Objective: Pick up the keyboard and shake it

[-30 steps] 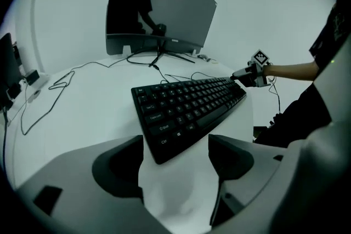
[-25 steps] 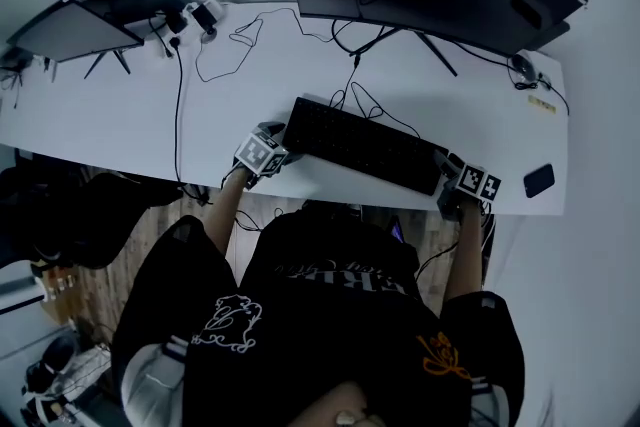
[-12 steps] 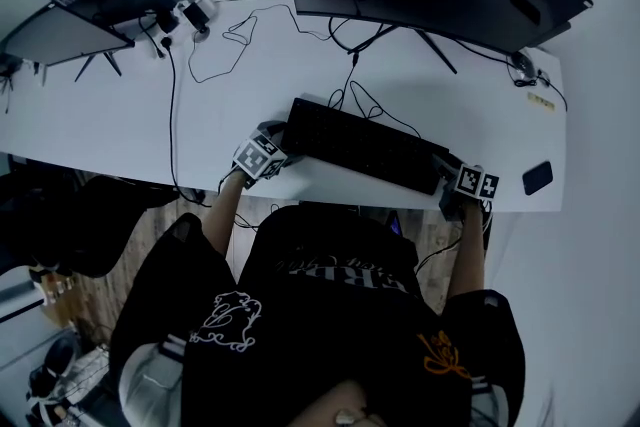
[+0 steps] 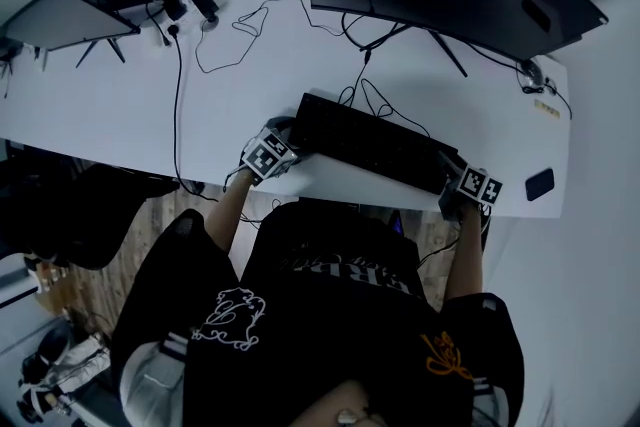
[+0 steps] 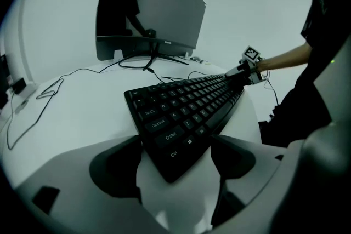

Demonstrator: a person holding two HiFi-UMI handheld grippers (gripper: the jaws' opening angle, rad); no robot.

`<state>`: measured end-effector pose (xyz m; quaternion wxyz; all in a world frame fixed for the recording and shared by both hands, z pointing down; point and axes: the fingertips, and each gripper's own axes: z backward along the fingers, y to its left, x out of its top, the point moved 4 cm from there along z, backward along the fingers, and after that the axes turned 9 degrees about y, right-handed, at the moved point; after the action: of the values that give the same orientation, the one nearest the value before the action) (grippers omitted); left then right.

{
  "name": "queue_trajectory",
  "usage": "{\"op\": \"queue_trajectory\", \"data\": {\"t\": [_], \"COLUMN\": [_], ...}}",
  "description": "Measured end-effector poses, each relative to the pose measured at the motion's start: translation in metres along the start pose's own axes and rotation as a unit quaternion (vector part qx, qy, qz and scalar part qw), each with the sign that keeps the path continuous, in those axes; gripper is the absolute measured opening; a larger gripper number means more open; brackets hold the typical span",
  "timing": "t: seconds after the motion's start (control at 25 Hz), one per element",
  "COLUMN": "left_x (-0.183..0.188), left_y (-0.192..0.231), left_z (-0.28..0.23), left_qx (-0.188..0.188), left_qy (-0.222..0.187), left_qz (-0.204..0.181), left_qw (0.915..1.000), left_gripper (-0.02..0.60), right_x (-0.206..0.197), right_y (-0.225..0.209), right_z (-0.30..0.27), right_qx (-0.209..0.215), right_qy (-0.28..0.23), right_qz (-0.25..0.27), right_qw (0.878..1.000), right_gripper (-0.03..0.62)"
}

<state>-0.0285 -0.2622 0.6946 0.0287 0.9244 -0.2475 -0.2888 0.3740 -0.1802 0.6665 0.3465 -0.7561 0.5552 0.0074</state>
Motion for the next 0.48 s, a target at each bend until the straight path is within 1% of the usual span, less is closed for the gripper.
{"op": "queue_trajectory", "data": {"t": [0.04,0.12,0.16,0.2,0.32,0.4,0.48], "left_x": [0.001,0.003,0.003,0.004,0.005,0.005,0.007], "left_y": [0.002,0.007,0.010,0.013,0.020,0.024,0.029], "left_z": [0.002,0.007,0.010,0.011,0.012,0.013,0.014], "left_qx": [-0.011,-0.032,-0.039,-0.045,-0.072,-0.091,-0.093], "left_qy": [-0.017,-0.058,-0.070,-0.073,-0.057,-0.052,-0.057], "left_qz": [0.026,0.082,0.099,0.107,0.110,0.124,0.143], "left_qw": [0.9995,0.9944,0.9919,0.9906,0.9897,0.9868,0.9837], "left_gripper": [0.394,0.394,0.394,0.394,0.394,0.393,0.391], "right_x": [0.003,0.010,0.014,0.019,0.031,0.036,0.039], "right_y": [0.004,0.013,0.018,0.023,0.031,0.037,0.043], "right_z": [0.003,0.007,0.008,0.009,0.016,0.021,0.026], "right_qx": [0.002,0.006,0.006,0.005,0.007,0.014,0.024], "right_qy": [-0.008,-0.021,-0.027,-0.033,-0.061,-0.084,-0.102], "right_qz": [0.005,0.024,0.035,0.045,0.065,0.076,0.083], "right_qw": [1.000,0.999,0.999,0.998,0.996,0.994,0.991], "right_gripper": [0.285,0.283,0.282,0.282,0.282,0.281,0.278]}}
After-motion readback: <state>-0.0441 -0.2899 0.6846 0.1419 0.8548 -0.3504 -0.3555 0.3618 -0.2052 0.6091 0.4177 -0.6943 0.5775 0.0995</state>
